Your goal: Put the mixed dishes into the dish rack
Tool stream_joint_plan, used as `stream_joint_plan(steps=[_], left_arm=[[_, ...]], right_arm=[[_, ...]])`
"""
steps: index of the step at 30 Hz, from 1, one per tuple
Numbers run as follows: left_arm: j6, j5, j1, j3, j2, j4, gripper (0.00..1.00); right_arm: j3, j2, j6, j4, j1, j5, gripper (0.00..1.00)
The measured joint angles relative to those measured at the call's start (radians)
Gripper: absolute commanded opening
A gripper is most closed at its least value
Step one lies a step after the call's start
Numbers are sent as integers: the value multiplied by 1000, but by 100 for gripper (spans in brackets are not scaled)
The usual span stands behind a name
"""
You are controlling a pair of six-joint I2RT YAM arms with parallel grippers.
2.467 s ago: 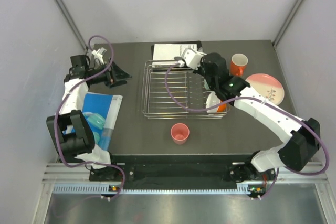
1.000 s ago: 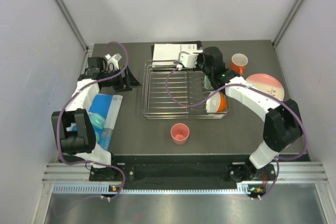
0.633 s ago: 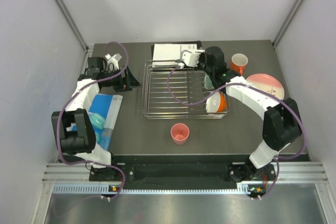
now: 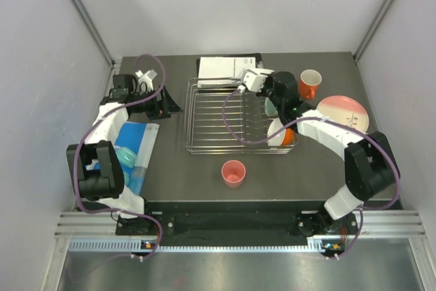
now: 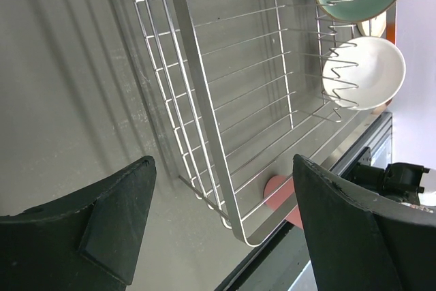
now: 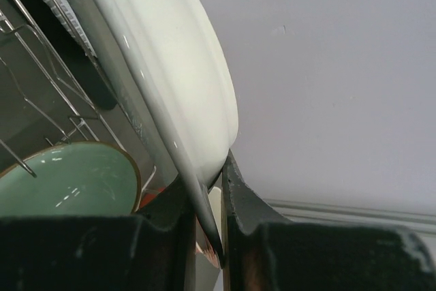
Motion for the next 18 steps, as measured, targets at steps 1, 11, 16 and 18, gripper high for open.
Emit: stream_joint_plan(steps=[1, 11, 16, 18], left_arm=[[0, 0, 0, 0, 1, 0, 85], [-1, 5, 0, 0, 9, 3, 85], [0, 8, 0, 0, 9, 3, 85], [0, 10, 0, 0, 9, 3, 85]], right_arm=[[-18, -13, 4, 14, 0, 0, 0], [-85, -114, 31, -45, 1, -14, 0], [-80, -113, 20, -70, -1, -19, 0], [-56, -105, 18, -105, -7, -28, 0]])
